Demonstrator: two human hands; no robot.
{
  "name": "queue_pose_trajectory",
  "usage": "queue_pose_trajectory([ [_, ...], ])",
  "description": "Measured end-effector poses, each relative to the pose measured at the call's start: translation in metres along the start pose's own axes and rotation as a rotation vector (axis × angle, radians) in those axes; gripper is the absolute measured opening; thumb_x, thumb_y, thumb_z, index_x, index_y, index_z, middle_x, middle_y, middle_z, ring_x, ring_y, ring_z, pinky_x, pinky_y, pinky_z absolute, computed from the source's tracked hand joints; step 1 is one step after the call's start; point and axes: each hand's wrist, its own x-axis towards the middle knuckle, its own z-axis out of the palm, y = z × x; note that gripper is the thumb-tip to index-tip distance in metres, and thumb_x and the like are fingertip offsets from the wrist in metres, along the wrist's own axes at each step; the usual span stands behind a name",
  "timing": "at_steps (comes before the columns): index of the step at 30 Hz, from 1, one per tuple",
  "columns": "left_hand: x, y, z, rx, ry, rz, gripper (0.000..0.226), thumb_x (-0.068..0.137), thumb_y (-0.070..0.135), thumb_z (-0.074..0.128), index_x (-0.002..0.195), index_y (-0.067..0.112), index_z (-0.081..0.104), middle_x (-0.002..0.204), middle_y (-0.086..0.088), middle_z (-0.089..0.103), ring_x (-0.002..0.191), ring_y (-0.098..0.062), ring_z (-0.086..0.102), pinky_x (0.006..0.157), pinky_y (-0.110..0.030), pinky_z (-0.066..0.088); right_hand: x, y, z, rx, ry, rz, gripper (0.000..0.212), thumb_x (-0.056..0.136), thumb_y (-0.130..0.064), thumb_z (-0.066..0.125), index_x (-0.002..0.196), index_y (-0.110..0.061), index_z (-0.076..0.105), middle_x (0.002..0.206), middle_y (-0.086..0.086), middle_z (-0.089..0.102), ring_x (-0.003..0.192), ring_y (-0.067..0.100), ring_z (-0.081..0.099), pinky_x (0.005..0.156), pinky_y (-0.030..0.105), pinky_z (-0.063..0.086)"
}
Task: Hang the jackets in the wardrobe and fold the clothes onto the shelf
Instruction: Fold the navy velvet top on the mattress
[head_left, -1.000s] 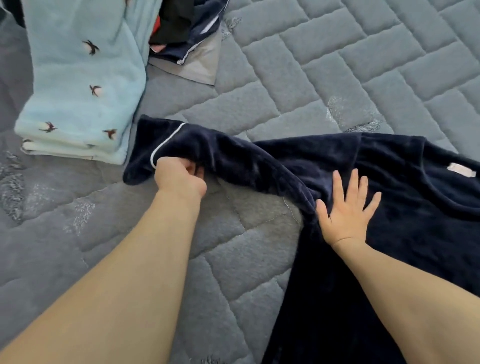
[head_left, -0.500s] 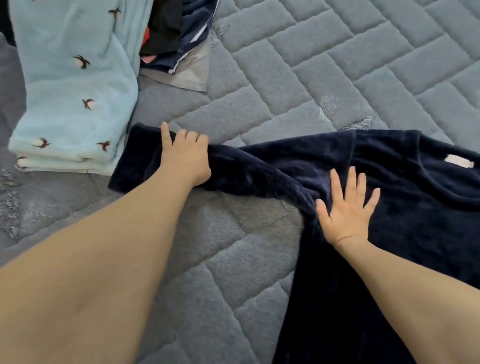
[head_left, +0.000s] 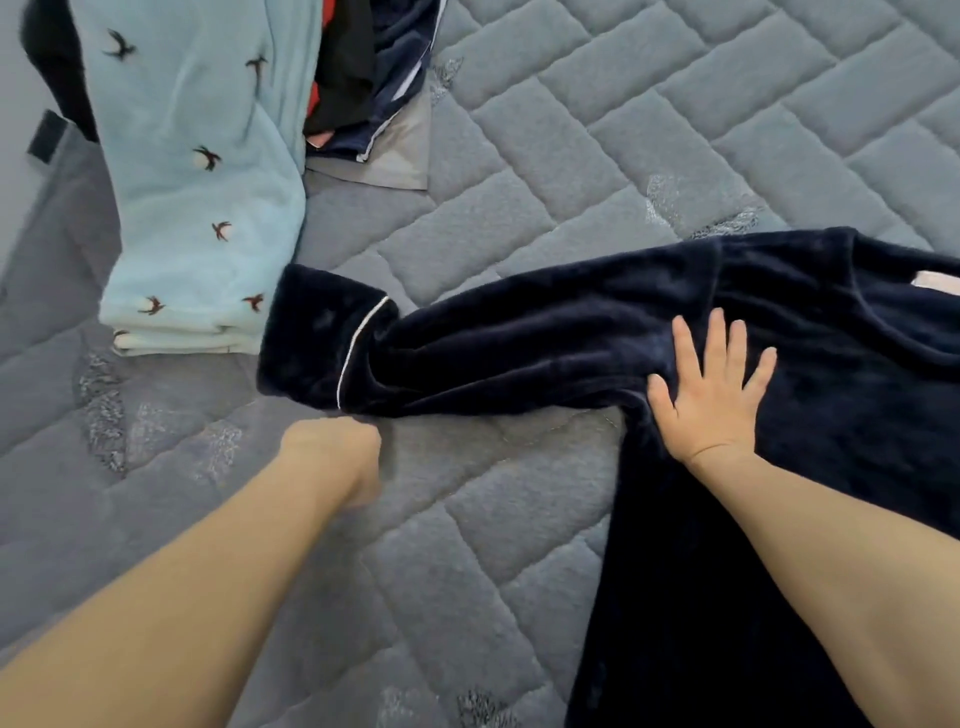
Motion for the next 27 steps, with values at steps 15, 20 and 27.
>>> queue_pose_trajectory([
  [15,0.096,-0.040,-0.047,0.044,0.638,0.333,0.027,0.095,0.048,0.046,0.099,0.021,0.047,0.109,-0.009,0.068,0.110,-0.031,0.060,0.103,-0.046,0.033,0.002,0.001,0.005,0.020,0.049,-0.011,0.074,0.091,-0.056,0.024,0.157,-0.025,0.014,0.163,0.013,0.006,0.150,0.034,0.004,0.115,0.065,0.002],
  [20,0.092,-0.051,-0.056,-0.022,0.607,-0.187,0.037,0.098,0.039,0.043,0.125,0.014,0.037,0.125,-0.019,0.051,0.115,-0.036,0.047,0.097,-0.047,0.034,0.001,0.001,0.004,0.027,0.042,-0.008,0.074,0.091,-0.057,0.025,0.157,-0.025,0.016,0.163,0.013,0.006,0.150,0.034,0.004,0.115,0.066,0.002],
  [27,0.081,0.078,-0.041,-0.521,0.513,0.068,0.086,0.086,0.074,0.031,0.152,0.042,-0.014,0.162,0.004,-0.021,0.147,-0.025,-0.026,0.102,-0.077,-0.013,0.002,-0.001,0.001,0.016,0.023,-0.002,0.074,0.090,-0.057,0.025,0.157,-0.025,0.014,0.164,0.013,0.005,0.150,0.033,0.003,0.116,0.065,0.001],
])
